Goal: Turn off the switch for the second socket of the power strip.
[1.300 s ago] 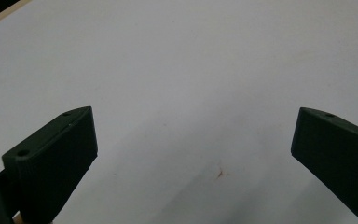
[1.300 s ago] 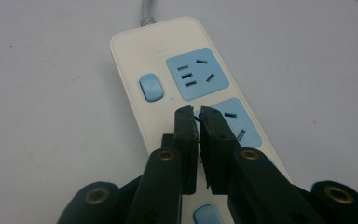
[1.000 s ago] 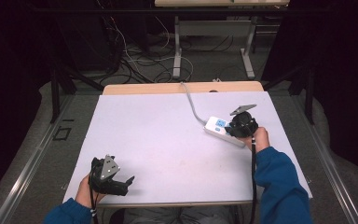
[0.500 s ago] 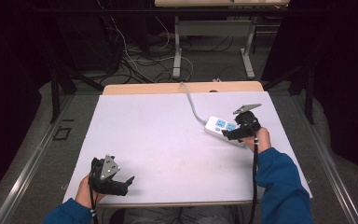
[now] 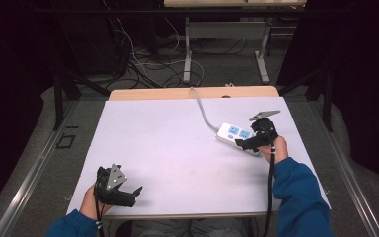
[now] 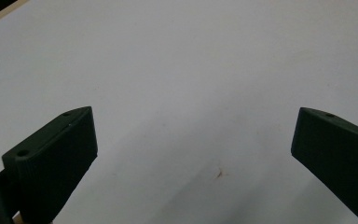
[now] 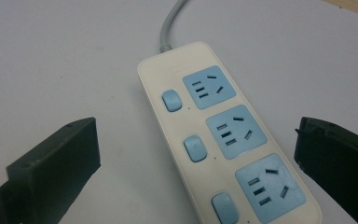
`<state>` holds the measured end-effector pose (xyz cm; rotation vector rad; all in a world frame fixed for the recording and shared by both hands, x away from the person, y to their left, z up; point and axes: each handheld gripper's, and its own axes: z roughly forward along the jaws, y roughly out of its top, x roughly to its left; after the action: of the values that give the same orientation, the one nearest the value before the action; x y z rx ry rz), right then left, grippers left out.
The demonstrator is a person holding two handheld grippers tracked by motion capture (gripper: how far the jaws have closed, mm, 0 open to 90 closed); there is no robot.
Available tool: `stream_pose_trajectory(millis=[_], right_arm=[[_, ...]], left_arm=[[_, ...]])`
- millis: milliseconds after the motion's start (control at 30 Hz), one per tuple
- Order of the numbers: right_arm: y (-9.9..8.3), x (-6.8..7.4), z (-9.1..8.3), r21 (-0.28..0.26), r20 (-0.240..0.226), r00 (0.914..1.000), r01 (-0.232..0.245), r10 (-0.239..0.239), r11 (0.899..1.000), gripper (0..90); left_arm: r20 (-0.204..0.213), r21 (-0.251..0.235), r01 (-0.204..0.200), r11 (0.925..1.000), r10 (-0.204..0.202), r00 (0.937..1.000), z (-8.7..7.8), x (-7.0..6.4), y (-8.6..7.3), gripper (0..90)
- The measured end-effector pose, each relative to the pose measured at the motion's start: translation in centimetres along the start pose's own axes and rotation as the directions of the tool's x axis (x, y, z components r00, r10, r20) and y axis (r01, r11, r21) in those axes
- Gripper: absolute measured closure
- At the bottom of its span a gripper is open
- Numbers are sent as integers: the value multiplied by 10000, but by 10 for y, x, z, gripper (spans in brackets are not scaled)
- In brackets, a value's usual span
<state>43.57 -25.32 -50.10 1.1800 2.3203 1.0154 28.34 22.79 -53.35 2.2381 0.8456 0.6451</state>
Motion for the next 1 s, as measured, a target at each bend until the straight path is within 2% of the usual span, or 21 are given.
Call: stream_pose_trajectory(millis=[100, 167, 233, 300, 667, 1000], right_arm=[[-1, 1, -5, -110, -85, 9998, -170, 169, 9998, 0], [-3, 3, -9, -205, -79, 10000, -20, 18, 9998, 0], [-5, 6, -12, -198, -87, 9999, -139, 137, 9997, 0], [-8, 8, -14, -261, -127, 9999, 114, -117, 9996, 0], [-25, 26, -30, -330, -242, 9994, 222, -230, 9992, 1], [-38, 44, -40, -385, -288, 9975, 635, -647, 9972, 1]], left_arm=[[-8, -3, 19, 10000, -19, 10000, 0, 0, 0, 2], [-6, 5, -4, 10000, 4, 10000, 0, 0, 0, 2], [-53, 16, -67, 10000, 67, 10000, -1, 0, 0, 2], [-77, 10, -25, 10000, 26, 10000, -1, 0, 0, 2], [-34, 2, -24, 10000, 24, 10000, 0, 0, 0, 2], [-110, 43, -141, 9999, 141, 9998, -1, 1, 0, 2]])
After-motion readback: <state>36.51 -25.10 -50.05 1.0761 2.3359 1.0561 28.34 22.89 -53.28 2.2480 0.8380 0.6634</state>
